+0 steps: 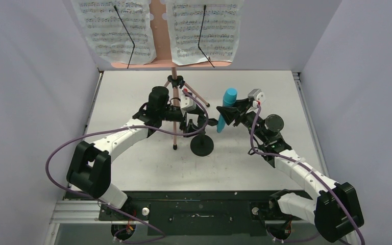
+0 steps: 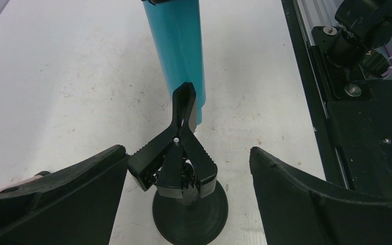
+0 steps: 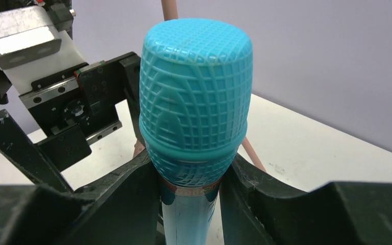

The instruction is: Set up the instrument practice props

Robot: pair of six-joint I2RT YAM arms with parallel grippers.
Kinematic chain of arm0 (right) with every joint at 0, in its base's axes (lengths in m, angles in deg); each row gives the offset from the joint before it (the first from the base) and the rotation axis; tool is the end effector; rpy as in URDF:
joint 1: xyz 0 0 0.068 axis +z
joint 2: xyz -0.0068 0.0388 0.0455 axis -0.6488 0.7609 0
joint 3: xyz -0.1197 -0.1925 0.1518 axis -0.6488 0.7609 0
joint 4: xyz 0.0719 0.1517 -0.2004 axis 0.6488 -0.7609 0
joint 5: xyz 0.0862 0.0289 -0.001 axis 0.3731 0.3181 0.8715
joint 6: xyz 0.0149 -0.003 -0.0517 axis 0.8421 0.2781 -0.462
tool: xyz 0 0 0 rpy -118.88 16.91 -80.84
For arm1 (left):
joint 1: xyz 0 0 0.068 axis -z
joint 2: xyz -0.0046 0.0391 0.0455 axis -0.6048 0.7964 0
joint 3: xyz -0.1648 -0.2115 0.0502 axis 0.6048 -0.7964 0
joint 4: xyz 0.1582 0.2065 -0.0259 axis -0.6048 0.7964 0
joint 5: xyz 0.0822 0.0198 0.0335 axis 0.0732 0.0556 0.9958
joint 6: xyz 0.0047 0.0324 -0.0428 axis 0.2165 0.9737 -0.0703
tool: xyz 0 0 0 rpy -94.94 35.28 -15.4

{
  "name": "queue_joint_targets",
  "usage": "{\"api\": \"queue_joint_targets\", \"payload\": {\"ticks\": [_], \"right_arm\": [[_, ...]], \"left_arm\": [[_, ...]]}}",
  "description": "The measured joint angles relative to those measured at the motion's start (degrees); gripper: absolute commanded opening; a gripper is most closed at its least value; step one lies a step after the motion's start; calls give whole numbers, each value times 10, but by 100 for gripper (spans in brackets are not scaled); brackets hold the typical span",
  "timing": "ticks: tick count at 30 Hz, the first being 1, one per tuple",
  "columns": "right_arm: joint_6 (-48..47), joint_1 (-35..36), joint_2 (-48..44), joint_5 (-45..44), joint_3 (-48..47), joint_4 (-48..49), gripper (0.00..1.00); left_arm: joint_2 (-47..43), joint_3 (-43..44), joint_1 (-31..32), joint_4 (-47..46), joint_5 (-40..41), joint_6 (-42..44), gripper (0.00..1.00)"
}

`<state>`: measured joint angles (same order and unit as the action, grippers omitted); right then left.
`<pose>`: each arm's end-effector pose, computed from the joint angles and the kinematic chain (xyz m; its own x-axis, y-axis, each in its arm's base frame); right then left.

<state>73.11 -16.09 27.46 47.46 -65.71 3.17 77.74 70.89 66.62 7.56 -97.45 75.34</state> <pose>0.2171 0.1165 0.3073 0.0107 0.2218 -0.9750 -0.8043 0.5813 0.1234 0.2883 -0.1969 0.2904 0.0043 0.1822 -0.9833 0.9996 0.0283 0.0096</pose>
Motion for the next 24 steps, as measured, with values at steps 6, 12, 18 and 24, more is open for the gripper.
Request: {"api": "queue_joint_targets", "payload": {"ticks": [6, 12, 18, 24], "right_arm": [[-2, 0, 11, -2, -7, 5, 5], [-10, 0, 11, -9, -8, 5, 5], [-24, 0, 3, -9, -8, -11, 5], [-33, 0, -39, -9, -2, -30, 5]], "left_arm": [[-16, -19, 0, -1, 10, -13, 86], [-25, -22, 0, -7, 31, -19, 88], [-27, -29, -3, -33, 46, -17, 90], [-17, -23, -5, -50, 35, -16, 89]]}}
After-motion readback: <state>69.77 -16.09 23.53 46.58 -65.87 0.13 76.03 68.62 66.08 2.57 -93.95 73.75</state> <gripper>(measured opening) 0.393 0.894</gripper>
